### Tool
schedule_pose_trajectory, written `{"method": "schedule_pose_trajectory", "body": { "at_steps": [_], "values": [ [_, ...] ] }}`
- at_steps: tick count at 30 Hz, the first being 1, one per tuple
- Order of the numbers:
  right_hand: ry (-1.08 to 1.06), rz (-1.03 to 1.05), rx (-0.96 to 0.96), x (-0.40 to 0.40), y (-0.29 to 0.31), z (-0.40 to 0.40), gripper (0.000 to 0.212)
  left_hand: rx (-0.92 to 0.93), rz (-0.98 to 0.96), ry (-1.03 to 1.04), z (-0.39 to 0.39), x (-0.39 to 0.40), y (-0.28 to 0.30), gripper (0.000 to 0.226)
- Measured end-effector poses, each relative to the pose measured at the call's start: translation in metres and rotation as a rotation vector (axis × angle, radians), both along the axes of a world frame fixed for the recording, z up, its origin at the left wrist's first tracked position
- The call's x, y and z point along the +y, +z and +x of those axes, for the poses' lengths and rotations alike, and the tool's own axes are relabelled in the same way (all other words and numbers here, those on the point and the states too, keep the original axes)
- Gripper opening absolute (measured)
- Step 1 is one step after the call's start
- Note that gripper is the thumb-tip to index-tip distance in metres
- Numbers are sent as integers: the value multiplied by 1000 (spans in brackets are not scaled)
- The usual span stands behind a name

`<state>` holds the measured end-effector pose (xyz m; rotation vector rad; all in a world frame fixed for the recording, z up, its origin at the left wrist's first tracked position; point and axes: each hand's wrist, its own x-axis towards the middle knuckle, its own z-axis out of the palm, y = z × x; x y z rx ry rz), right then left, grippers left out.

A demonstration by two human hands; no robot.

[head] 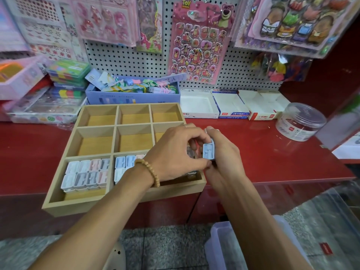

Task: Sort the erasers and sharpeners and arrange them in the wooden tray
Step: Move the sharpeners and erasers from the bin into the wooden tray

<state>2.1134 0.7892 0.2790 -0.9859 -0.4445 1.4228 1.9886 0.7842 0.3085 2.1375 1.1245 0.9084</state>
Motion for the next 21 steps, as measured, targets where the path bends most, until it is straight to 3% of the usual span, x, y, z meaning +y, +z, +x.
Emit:
{"method": "schedule_pose_trajectory", "body": {
  "at_steps": [4, 11, 21],
  "values": [
    [-14, -63, -2, -1, 1, 3, 9, 3, -21, 71, -23, 1, 3, 27],
    [-16, -109, -78, -13, -6, 17, 7, 437, -15, 251, -38, 13, -21, 23],
    [13, -86, -169, -19, -11, 27, 9, 514, -10, 253, -18, 22, -33, 28]
  ]
}}
